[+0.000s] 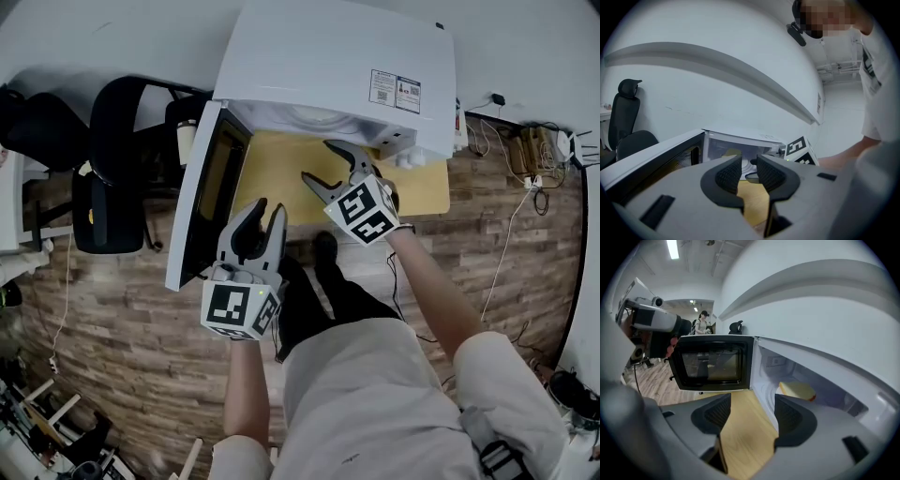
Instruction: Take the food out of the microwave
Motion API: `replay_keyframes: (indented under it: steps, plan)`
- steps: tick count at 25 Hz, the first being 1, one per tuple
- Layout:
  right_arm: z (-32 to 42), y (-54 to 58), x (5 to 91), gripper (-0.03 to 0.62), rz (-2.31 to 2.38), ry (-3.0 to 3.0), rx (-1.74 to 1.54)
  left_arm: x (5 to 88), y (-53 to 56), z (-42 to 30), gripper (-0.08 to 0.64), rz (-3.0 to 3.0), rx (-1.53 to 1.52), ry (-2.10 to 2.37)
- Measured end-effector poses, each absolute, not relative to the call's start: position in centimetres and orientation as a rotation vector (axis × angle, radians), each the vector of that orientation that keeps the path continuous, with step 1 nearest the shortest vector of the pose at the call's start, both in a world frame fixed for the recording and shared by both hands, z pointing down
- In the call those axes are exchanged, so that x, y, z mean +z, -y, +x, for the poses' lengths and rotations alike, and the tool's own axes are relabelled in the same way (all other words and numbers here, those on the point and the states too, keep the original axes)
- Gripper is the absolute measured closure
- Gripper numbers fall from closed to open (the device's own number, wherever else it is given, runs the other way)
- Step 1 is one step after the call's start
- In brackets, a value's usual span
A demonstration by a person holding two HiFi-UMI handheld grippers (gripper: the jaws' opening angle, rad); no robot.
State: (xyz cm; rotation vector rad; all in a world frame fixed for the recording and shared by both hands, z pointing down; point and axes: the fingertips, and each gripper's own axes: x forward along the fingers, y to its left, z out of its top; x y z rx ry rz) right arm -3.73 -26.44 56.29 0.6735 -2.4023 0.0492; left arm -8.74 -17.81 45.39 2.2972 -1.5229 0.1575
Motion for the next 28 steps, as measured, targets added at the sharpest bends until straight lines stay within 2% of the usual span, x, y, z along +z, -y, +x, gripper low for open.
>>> replay_keyframes:
  steps: [28]
  plan:
    - [-6.1,34.7,65.5,0.229,0.63,2.05,-0.211,48.5,20.5,-11.4,0.471,2.341,0.218,1.37]
